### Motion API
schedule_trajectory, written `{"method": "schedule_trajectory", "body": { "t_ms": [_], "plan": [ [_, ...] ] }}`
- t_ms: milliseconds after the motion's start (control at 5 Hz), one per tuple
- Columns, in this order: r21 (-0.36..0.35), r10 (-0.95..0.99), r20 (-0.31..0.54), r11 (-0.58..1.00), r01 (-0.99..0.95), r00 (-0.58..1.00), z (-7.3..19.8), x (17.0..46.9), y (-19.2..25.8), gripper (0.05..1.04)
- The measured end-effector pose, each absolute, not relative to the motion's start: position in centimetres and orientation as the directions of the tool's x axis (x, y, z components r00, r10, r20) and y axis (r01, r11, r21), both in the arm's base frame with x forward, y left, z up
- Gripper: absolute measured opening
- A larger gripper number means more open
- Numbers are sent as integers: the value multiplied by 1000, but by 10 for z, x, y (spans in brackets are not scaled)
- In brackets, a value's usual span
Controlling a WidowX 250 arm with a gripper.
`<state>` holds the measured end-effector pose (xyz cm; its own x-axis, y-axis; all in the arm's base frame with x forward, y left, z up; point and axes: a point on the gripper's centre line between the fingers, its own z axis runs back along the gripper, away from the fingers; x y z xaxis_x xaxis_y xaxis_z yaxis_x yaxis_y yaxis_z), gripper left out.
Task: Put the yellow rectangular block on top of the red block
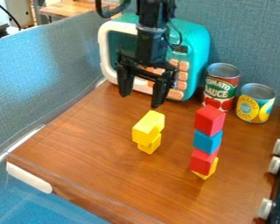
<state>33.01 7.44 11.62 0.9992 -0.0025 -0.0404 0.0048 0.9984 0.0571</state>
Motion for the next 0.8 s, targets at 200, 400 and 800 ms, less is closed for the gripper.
{"method": "schedule_trajectory", "body": {
  "t_ms": [200,400,800],
  "plan": [
    [37,-7,-18,999,8,1000,109,334,72,1001],
    [52,14,-43,999,-11,999,97,335,72,1001],
    [52,53,-59,997,-50,997,85,336,71,1001]
  ]
}}
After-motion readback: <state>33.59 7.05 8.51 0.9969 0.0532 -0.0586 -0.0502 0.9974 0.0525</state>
